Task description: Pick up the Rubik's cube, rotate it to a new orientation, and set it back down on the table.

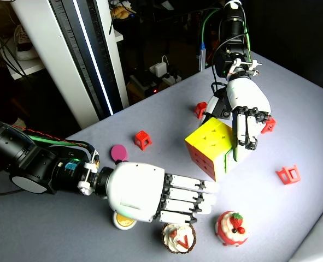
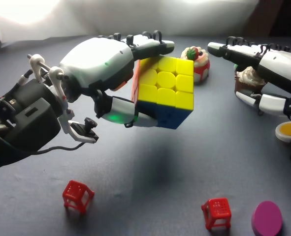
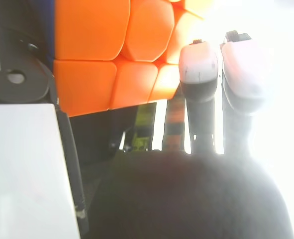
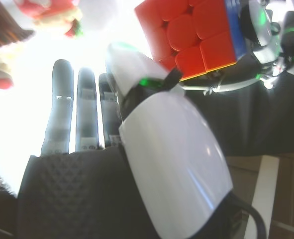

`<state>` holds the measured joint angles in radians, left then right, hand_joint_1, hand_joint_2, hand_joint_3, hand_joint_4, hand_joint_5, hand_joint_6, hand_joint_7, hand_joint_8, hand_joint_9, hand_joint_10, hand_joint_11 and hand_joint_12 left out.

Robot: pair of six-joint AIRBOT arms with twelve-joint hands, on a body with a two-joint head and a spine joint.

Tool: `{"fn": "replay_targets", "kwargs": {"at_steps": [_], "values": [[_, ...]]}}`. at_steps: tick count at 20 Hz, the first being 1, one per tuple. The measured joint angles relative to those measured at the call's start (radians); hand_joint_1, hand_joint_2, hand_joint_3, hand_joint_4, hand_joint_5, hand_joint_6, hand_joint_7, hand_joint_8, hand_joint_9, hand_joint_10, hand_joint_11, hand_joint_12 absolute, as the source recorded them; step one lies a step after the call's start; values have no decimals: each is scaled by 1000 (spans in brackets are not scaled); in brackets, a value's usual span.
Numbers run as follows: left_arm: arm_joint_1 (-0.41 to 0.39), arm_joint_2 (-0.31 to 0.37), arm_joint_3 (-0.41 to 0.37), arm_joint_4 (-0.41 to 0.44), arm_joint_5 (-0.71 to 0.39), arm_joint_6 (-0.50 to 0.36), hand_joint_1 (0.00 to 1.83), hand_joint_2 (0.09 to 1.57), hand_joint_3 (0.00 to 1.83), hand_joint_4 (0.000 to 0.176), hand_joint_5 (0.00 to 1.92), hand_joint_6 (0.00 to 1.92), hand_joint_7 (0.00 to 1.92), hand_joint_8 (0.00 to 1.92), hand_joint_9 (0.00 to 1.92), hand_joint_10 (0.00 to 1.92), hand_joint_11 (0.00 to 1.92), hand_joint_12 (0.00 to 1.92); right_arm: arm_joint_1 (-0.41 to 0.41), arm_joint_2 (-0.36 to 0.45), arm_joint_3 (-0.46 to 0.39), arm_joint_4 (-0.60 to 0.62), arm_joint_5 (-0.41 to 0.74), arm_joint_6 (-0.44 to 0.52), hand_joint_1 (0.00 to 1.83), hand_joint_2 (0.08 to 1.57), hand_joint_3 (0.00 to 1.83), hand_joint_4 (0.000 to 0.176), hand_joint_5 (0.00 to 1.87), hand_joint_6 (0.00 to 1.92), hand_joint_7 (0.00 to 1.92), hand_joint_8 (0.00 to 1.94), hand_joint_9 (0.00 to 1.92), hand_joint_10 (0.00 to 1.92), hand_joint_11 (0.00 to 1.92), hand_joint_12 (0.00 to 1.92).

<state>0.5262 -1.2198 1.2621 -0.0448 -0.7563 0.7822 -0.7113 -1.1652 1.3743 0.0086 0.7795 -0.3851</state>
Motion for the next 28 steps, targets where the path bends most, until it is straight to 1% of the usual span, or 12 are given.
{"fn": "replay_targets", "kwargs": {"at_steps": [6,7,8,9,12,15,17,18,19,21,23,28], "values": [[0,1,-3,1,-13,-2,1244,1158,4,0,618,14,933,1921,1229,1921,1352,1921,12,-14,11,-24,-46,1,1257,1258,65,0,35,5,129,16,203,97,0,1497],[0,1,-3,-1,-15,-2,1178,1274,20,0,593,1224,703,1679,1130,1921,1247,1921,18,-14,12,-34,-56,1,1270,1259,65,0,39,5,135,14,226,110,0,1501],[0,1,-3,-2,-16,-2,1154,1309,17,0,573,1504,647,1641,1076,1921,1215,1921,24,-15,14,-42,-60,1,1312,1259,61,0,45,6,130,10,244,122,0,1504],[0,1,-3,2,-20,-5,1160,1314,11,0,524,1452,724,1671,971,1921,1116,1921,29,-18,19,-46,-60,2,1350,1252,54,0,71,14,135,10,253,135,0,1503],[2,1,-3,1,-23,-6,1044,1304,1,0,625,1540,857,1872,1107,1921,1258,1921,33,-28,24,-51,-69,2,1369,1261,37,0,36,0,121,5,280,180,0,1439],[14,3,-3,0,-34,-18,1139,1307,13,0,547,1456,762,1735,1060,1921,1231,1921,34,-29,24,-59,-75,11,1338,1273,10,0,69,0,140,0,141,459,0,1510],[18,7,-3,0,-35,-20,1035,1309,14,0,612,1583,901,1914,1159,1921,1323,1921,35,-29,22,-60,-74,11,1150,1296,19,0,2,0,66,0,13,395,0,1491],[18,10,-3,-2,-43,-23,1030,1314,15,0,603,1592,922,1920,1180,1921,1342,1921,37,-27,16,-66,-74,16,1165,1288,14,19,37,9,70,3,2,313,0,1345],[18,14,-4,-6,-52,-27,1028,1318,13,0,595,1584,871,1921,1139,1921,1304,1921,53,-28,9,-93,-78,20,1199,1280,9,0,70,14,75,3,21,307,0,1356],[18,16,-8,-13,-71,-27,1137,1339,15,0,482,1467,703,1774,982,1921,1130,1921,92,-27,-2,-132,-74,21,1131,1269,2,0,19,2,53,0,29,242,0,1208],[22,27,-16,2,-85,-31,1147,1336,7,0,502,1478,688,1739,972,1921,1129,1921,122,-12,-20,-161,-61,22,1001,1251,0,0,15,1,11,2,4,211,0,1269],[25,34,-25,-10,-119,-28,993,1289,0,0,650,1507,756,1854,970,1921,1137,1921,146,-5,-27,-197,-58,22,1078,1236,0,0,28,2,34,2,30,199,0,1491]]}}
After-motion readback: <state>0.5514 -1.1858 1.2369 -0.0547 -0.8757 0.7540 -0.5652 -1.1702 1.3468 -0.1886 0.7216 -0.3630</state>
